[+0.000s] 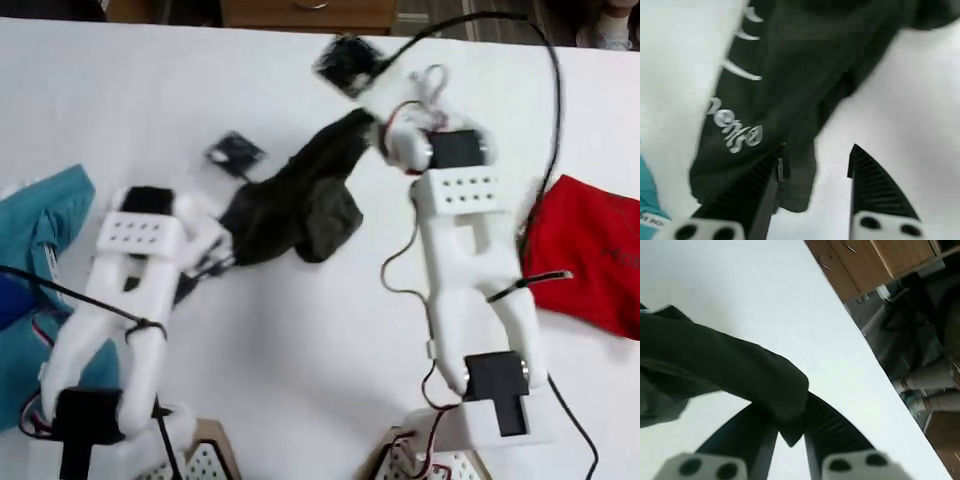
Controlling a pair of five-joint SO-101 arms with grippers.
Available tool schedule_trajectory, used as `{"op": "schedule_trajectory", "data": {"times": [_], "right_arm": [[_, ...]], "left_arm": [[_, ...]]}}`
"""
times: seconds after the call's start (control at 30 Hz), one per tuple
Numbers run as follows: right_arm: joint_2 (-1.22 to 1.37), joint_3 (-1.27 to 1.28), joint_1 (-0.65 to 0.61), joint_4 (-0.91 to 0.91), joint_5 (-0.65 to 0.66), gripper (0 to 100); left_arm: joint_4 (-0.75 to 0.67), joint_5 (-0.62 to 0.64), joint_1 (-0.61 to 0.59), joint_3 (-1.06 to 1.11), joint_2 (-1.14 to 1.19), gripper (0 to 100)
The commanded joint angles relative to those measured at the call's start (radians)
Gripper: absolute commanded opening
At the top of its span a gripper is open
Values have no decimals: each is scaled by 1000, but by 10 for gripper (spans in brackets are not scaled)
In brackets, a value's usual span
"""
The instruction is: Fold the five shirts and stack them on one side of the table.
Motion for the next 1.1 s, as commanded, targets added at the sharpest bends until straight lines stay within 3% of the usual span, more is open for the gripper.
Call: {"op": "schedule_trajectory", "data": {"times": [0.0, 0.17, 0.3, 0.43, 0.77, 1.07], "right_arm": [[-7, -54, 93, -47, 5, 20], [-7, -54, 131, -73, 0, 20], [-5, -51, 131, -73, 0, 20], [-4, -48, 134, -73, 3, 20], [-4, -48, 134, -71, 5, 20], [39, -54, 127, -73, 5, 20]], "left_arm": [[-129, -28, -61, 61, -12, 215], [-256, -28, -68, 90, 172, 211], [-299, -20, -92, -10, 353, 189], [-189, -20, -103, -186, 471, 15], [94, 51, -218, -628, 506, 23], [496, 48, -235, -866, 503, 42]]}}
